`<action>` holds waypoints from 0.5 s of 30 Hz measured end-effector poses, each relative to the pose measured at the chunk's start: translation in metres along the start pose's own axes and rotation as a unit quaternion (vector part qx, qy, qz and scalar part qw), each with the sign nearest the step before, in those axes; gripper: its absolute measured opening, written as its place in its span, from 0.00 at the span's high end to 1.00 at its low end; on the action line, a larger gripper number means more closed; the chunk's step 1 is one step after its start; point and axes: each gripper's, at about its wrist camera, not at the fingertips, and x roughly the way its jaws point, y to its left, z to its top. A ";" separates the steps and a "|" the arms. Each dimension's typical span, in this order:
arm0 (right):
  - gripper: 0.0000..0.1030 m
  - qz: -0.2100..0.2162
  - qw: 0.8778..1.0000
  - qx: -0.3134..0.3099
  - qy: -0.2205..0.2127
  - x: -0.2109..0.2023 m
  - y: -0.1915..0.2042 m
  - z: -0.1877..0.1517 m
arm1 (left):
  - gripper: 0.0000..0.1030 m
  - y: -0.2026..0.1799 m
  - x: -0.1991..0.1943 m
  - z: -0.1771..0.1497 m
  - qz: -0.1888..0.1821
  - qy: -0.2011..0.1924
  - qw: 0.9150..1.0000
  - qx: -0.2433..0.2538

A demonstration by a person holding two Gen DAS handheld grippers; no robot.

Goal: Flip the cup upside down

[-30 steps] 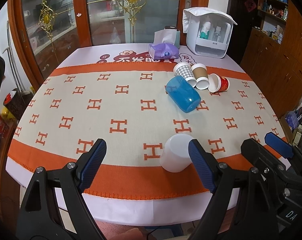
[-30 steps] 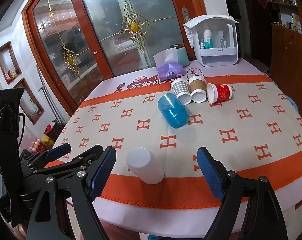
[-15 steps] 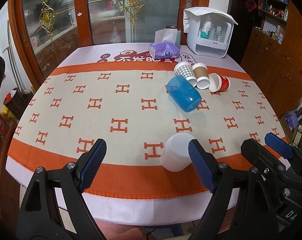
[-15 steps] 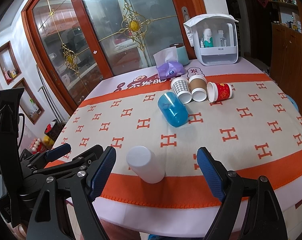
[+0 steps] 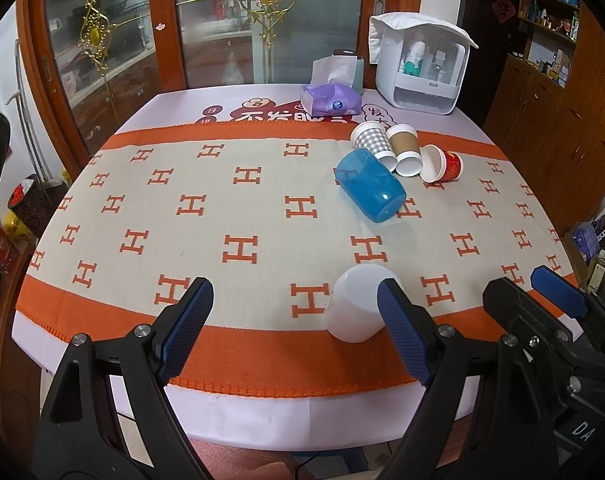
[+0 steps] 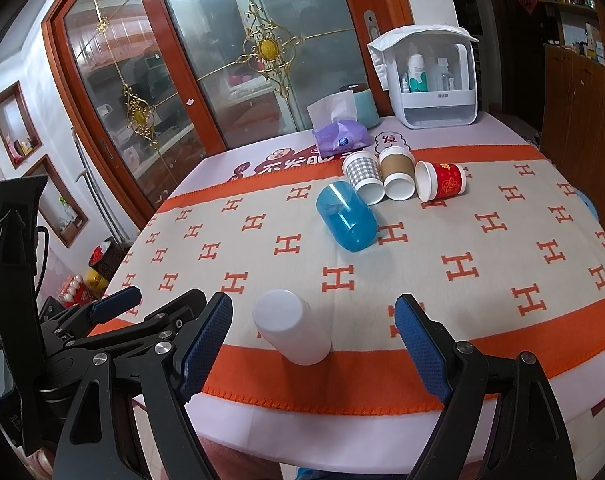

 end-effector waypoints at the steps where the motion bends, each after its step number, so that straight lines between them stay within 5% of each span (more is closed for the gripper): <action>1: 0.18 0.000 1.000 0.000 0.000 0.000 0.000 0.000 | 0.20 0.000 0.000 0.000 0.000 0.000 1.000 0.000; 15: 0.18 0.000 1.000 0.001 0.001 0.000 0.000 0.000 | 0.20 0.002 0.000 -0.001 0.000 0.000 1.000 0.000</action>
